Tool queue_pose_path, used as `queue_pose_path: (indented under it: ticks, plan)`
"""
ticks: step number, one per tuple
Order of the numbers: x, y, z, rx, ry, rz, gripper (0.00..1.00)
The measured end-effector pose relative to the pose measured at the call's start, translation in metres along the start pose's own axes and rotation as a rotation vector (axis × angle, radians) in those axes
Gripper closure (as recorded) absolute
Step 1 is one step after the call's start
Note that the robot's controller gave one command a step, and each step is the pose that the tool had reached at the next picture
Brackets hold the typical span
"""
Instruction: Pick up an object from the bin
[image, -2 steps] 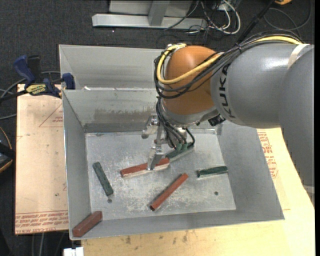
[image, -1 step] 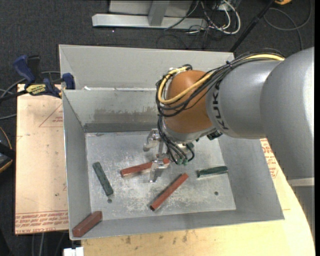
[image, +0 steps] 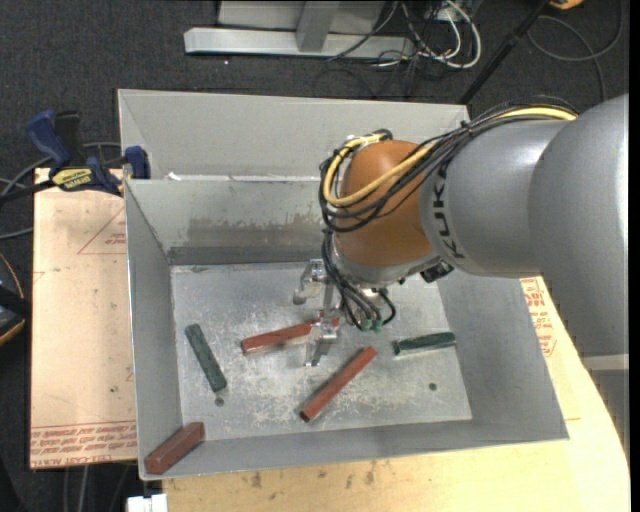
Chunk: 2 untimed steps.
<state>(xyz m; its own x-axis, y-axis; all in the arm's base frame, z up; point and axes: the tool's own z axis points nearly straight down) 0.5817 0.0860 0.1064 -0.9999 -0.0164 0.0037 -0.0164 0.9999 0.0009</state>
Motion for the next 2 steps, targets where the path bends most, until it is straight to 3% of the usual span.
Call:
queue_pose_path:
  ticks: [1,2]
  plan:
    - [-0.002,-0.001,-0.049,-0.001,-0.008,0.013,0.0]
    - [-0.002,-0.011,0.004,-0.001,-0.011,0.048,0.0]
